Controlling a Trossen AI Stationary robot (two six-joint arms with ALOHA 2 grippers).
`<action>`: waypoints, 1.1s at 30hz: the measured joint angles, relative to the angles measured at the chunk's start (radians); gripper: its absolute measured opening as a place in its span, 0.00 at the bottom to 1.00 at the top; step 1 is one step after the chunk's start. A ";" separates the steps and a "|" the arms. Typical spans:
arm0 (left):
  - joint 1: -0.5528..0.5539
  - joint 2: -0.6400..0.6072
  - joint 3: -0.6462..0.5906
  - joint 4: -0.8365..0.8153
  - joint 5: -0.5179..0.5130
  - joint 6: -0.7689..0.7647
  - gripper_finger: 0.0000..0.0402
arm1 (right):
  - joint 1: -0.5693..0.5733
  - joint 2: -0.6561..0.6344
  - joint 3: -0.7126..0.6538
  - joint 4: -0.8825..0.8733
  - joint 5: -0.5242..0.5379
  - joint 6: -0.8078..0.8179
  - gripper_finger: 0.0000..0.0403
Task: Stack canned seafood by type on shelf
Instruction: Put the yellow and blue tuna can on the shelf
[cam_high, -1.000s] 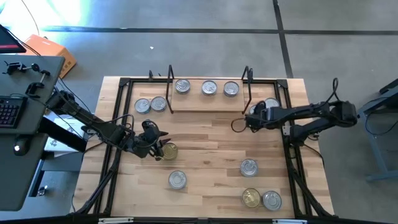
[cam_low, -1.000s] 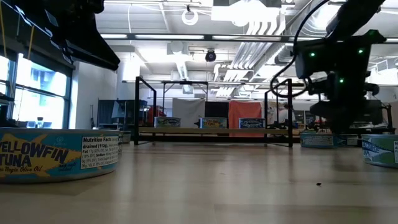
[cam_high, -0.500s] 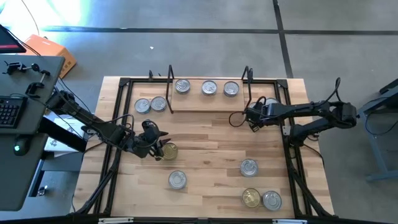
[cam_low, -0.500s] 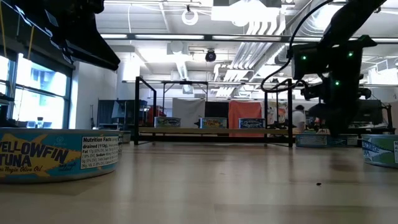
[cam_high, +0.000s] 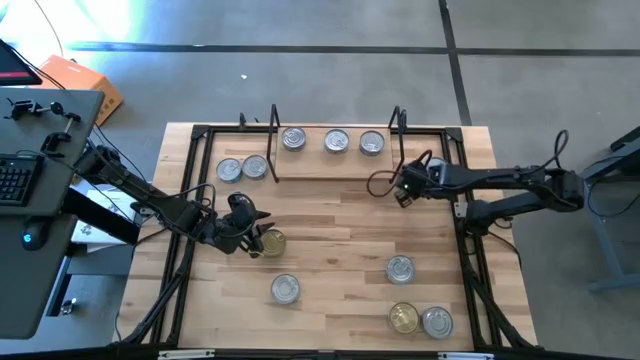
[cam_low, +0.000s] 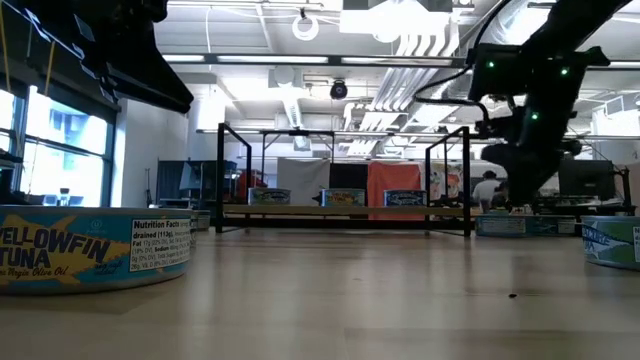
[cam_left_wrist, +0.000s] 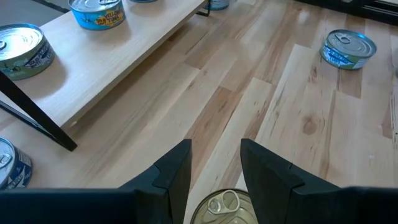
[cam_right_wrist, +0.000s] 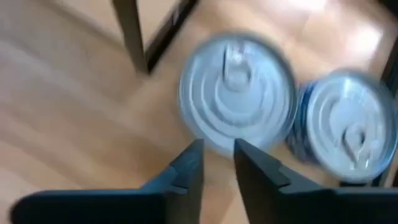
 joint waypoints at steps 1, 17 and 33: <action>0.000 0.000 0.000 0.000 0.000 0.000 0.32 | -0.009 0.000 0.000 0.024 0.010 -0.014 0.15; 0.000 0.000 0.000 0.030 0.000 0.000 0.32 | -0.066 0.033 -0.067 0.126 -0.210 -0.029 0.00; 0.001 0.021 0.000 0.093 -0.002 0.020 0.32 | 0.409 0.203 -0.074 0.668 -0.393 0.129 0.00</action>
